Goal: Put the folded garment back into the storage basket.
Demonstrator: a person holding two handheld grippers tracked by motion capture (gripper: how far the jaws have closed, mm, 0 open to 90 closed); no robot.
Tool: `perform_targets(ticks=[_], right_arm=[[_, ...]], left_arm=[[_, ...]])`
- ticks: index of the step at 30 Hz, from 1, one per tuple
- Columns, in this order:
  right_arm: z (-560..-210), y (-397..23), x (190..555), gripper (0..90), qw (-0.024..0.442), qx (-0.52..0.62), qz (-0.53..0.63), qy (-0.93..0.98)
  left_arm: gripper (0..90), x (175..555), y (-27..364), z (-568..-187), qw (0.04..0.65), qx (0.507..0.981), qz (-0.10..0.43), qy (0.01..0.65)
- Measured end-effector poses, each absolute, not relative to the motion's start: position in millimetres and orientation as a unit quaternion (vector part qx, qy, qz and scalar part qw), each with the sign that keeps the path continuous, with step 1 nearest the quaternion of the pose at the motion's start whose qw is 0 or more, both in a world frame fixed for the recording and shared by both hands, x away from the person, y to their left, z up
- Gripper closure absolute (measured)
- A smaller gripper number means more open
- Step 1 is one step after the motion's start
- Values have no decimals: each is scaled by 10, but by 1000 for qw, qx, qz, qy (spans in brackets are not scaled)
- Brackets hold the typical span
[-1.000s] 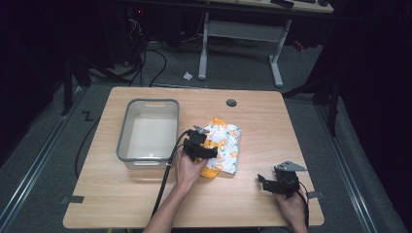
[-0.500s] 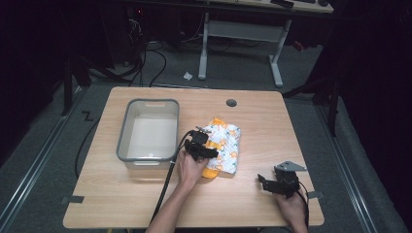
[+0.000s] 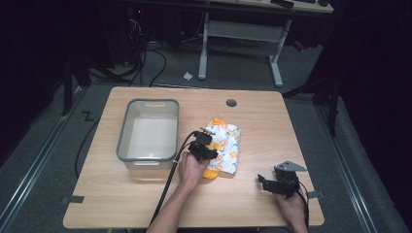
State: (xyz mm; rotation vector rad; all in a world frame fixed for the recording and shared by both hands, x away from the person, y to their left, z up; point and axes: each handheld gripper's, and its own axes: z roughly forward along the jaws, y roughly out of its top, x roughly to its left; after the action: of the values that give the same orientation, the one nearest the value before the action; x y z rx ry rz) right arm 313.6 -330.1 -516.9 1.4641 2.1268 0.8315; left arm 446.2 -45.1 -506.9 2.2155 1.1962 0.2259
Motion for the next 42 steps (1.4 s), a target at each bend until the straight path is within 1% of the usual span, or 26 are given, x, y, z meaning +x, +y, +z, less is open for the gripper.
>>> perform_targets(ticks=[3,6,11,13,20,30,38,42], right_arm=[[-5168,-3301,3136,229,213,527,300,766],[-5168,-3301,3136,228,213,527,300,766],[-5168,-3301,3136,229,213,527,300,766],[-5168,-3301,3136,228,213,527,300,766],[-5168,-3300,3136,229,212,527,300,766],[-5168,-3300,3136,228,213,527,300,766],[-5168,-3300,3136,229,212,528,300,766],[-5168,-3301,3136,229,212,528,300,766]], left_arm=[[606,4453,-462,-5065,309,837,73,445],[679,4453,-457,-5061,316,837,61,443],[727,4440,-447,-5038,325,837,58,437],[733,4422,-436,-4987,337,835,49,433],[745,4358,-360,-4827,362,832,49,419],[748,4261,-243,-4609,408,815,39,408],[749,4202,-132,-4445,435,803,36,406],[749,4176,-86,-4391,437,802,32,406]])
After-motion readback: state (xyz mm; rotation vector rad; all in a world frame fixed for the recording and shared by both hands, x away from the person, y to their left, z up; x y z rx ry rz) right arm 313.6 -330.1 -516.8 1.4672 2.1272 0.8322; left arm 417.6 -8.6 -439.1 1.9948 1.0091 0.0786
